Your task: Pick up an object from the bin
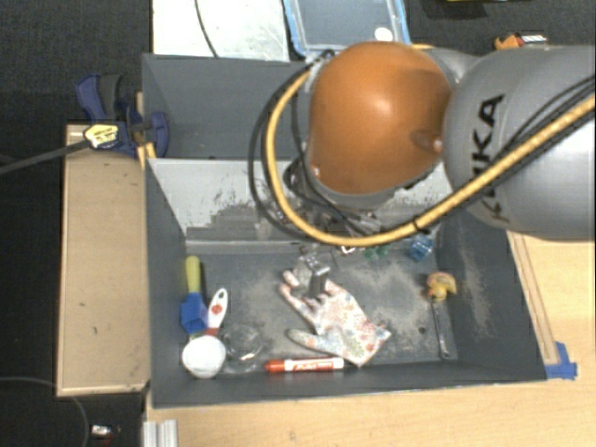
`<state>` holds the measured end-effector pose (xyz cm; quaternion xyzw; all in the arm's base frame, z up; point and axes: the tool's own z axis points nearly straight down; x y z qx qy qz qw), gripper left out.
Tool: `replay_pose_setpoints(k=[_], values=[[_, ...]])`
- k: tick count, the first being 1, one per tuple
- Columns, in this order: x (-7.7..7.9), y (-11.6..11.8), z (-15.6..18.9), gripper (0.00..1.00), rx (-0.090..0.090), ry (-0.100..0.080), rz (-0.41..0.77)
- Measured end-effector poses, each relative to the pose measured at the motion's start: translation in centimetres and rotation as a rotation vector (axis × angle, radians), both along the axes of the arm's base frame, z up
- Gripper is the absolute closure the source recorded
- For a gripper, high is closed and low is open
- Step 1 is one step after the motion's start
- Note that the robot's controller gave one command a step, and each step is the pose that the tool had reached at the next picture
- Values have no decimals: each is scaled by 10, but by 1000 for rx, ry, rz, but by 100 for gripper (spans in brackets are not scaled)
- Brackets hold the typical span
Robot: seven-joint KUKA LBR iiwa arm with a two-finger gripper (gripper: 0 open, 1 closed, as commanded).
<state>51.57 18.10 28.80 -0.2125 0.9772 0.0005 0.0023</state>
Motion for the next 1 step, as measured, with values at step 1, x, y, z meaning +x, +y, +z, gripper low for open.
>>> replay_pose_setpoints(k=[1], values=[[7,-15,-37,0,4,-8,-158]])
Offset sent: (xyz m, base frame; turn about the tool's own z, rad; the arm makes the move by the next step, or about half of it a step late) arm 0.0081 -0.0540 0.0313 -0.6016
